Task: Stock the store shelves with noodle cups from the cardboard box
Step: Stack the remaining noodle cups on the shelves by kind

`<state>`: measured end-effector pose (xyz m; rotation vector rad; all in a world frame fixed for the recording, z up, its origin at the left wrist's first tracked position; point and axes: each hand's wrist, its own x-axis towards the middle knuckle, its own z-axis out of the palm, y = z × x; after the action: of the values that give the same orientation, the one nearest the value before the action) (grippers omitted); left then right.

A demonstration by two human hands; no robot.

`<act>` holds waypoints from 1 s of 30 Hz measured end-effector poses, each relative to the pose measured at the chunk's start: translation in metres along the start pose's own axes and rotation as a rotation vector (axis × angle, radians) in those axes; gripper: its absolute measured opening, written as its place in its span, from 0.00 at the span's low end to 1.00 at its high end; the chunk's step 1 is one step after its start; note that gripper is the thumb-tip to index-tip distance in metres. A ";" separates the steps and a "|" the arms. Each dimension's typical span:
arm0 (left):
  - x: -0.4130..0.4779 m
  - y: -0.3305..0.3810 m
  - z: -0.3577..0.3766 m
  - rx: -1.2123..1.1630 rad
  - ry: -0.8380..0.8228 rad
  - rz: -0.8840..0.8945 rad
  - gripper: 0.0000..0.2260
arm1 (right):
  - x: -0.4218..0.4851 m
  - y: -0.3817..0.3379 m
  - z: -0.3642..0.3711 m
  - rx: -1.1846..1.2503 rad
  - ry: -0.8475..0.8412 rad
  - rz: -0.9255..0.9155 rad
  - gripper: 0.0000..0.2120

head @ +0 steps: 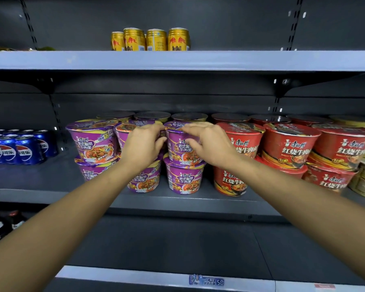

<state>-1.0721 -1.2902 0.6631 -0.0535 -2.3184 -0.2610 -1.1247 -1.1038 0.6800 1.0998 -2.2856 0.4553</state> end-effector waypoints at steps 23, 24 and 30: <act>-0.233 -0.052 0.048 0.091 -0.539 -0.319 0.07 | -0.124 -0.101 0.167 0.450 -0.688 -0.013 0.14; -0.249 -0.057 0.054 0.110 -0.559 -0.333 0.07 | -0.133 -0.106 0.179 0.469 -0.722 -0.001 0.14; -0.341 -0.088 0.097 0.055 -0.658 -0.464 0.11 | -0.190 -0.130 0.261 0.611 -0.888 0.064 0.10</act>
<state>-0.9160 -1.3417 0.3368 0.5022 -2.9715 -0.4641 -1.0122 -1.2033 0.3660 1.7946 -3.0453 0.8573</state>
